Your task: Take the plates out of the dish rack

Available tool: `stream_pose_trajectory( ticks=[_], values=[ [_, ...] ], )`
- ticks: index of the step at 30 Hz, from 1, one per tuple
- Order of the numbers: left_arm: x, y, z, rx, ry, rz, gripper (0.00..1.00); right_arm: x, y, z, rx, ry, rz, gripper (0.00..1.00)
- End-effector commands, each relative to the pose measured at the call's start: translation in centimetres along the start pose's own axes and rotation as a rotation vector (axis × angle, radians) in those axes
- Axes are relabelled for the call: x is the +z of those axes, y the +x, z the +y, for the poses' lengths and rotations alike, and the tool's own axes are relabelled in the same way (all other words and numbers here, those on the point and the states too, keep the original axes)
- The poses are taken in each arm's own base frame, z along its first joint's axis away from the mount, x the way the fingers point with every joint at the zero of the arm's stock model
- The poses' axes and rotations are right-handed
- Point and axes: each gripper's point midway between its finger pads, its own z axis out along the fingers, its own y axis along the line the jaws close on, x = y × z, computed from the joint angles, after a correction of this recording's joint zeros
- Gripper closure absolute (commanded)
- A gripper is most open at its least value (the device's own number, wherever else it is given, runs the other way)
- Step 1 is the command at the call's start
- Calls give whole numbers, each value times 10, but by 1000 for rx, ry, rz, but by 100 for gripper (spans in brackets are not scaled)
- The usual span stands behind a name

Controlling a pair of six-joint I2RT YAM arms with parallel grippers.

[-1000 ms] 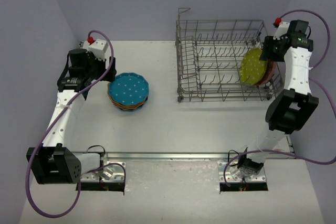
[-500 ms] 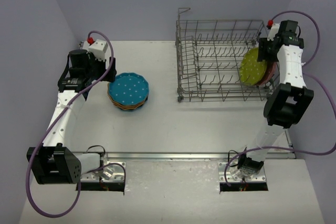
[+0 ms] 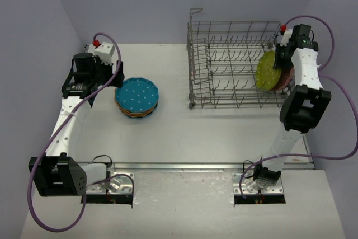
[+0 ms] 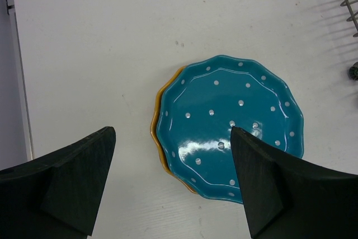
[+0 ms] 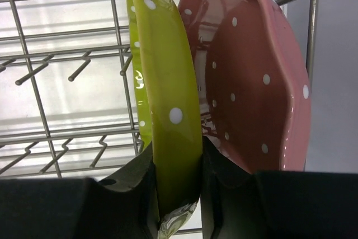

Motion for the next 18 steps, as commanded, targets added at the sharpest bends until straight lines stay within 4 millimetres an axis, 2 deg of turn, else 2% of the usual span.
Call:
stream_pose_trajectory(
  ticks=[1, 2, 3, 7, 10, 12, 18],
  values=[
    [-5, -24, 0, 0, 2, -67, 18, -32, -28, 25, 20, -85, -95, 90],
    [-5, -25, 0, -4, 2, -68, 18, -41, -33, 26, 18, -91, -115, 98],
    [-6, -28, 0, -7, 3, -73, 18, -46, -36, 27, 17, -95, -128, 100],
    [-6, -31, 0, -17, 3, -76, 17, -80, -56, 31, 3, -113, -216, 100],
    [-8, -35, -2, -22, 16, -72, 9, -120, -79, 38, 23, -134, -316, 100],
    [-10, -38, -4, -27, 25, -76, 6, -139, -89, 42, 29, -153, -356, 100],
    [-15, -55, -11, -57, 61, -99, 1, -199, -118, 53, 20, -197, -528, 100]
  ],
)
